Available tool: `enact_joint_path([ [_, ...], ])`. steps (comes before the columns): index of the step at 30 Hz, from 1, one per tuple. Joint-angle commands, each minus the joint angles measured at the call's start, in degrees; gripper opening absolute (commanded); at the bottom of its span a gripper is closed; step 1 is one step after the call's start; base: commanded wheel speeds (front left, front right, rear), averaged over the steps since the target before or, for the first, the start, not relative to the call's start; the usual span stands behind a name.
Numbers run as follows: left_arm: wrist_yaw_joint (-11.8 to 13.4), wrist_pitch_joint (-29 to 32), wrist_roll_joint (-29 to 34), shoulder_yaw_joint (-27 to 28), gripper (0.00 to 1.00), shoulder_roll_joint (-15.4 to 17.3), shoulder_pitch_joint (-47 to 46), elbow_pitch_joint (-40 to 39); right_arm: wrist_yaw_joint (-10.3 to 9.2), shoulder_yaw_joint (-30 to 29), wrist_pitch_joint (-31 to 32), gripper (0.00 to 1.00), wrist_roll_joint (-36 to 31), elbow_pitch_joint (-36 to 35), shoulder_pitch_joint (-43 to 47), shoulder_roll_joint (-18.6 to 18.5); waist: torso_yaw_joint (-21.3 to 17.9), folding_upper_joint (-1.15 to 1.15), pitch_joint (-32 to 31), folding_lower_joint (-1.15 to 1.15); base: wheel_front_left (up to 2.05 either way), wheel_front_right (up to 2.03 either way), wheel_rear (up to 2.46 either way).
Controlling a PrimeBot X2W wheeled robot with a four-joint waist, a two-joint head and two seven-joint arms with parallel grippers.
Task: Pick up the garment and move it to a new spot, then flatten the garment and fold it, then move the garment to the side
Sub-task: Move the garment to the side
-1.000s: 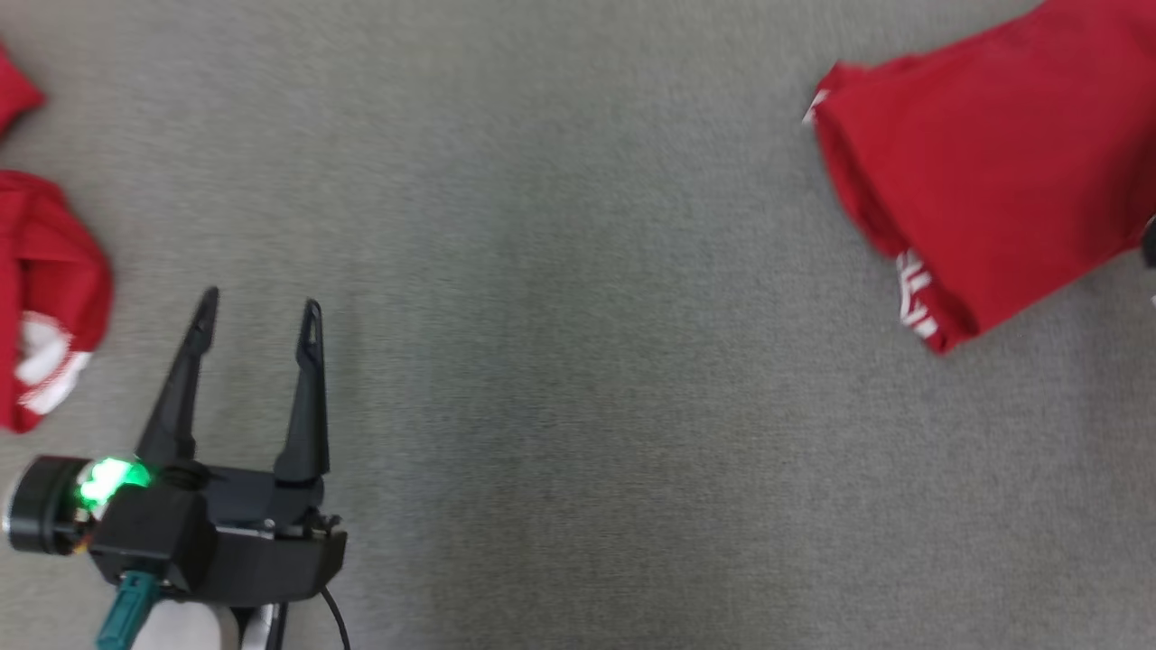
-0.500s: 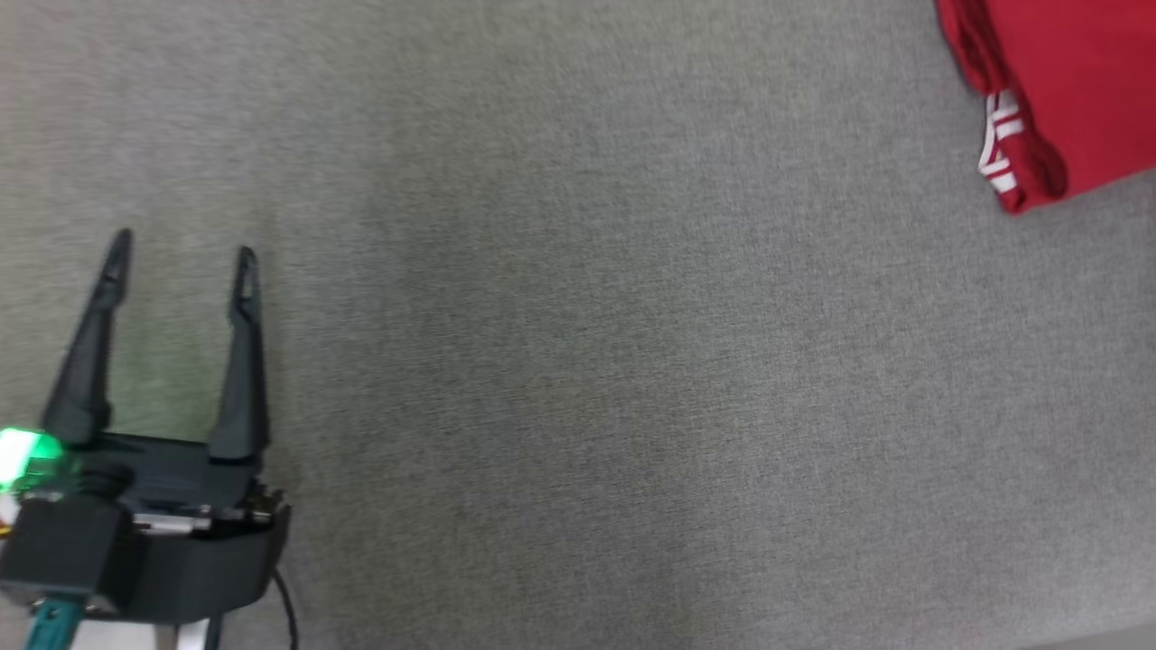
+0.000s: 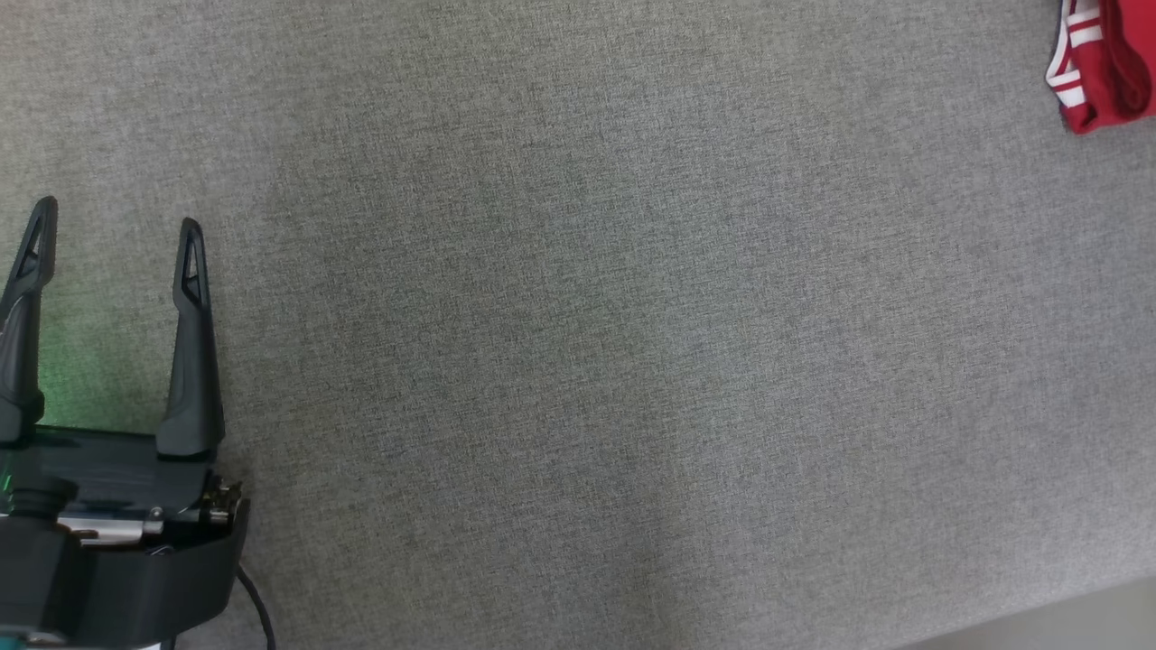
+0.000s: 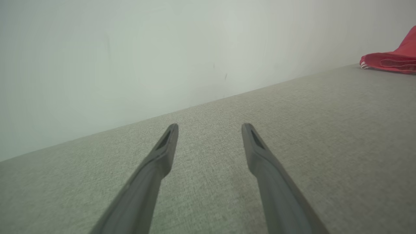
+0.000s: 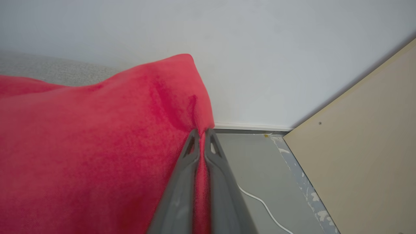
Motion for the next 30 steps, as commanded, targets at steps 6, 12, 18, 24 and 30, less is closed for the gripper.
enact_joint_path([
  [6,0.6,0.3,-0.2,0.1,1.00,0.5,0.4,0.2,-0.14,-0.2,-0.5,1.00,-1.9,2.4,-2.2,1.3,0.2,-0.01,0.0,0.00,0.00,0.00,0.00],
  [12,1.2,-0.8,-1.6,-0.8,1.00,-1.3,1.2,3.3,-0.14,-1.9,-2.6,1.00,-3.2,2.0,-2.0,2.0,1.4,-0.01,-4.5,0.00,0.00,0.00,0.00],
  [18,2.6,-2.3,-4.1,0.1,1.00,-3.7,4.8,8.8,-0.14,-3.4,-3.0,1.00,-2.6,-4.5,4.3,4.3,3.3,-0.01,-13.8,0.00,0.00,0.00,0.00],
  [24,3.4,-2.7,-6.0,0.5,1.00,-6.1,9.4,14.1,-0.14,-7.7,-2.9,1.00,-0.8,-14.3,16.6,7.5,6.5,-0.01,-23.4,0.00,0.00,0.00,0.00],
  [30,3.5,-2.8,-6.6,0.3,1.00,-7.6,13.0,17.4,-0.14,-12.7,-2.9,1.00,-0.1,-22.3,31.6,12.5,10.0,-0.01,-30.8,0.00,0.00,0.00,0.00],
])
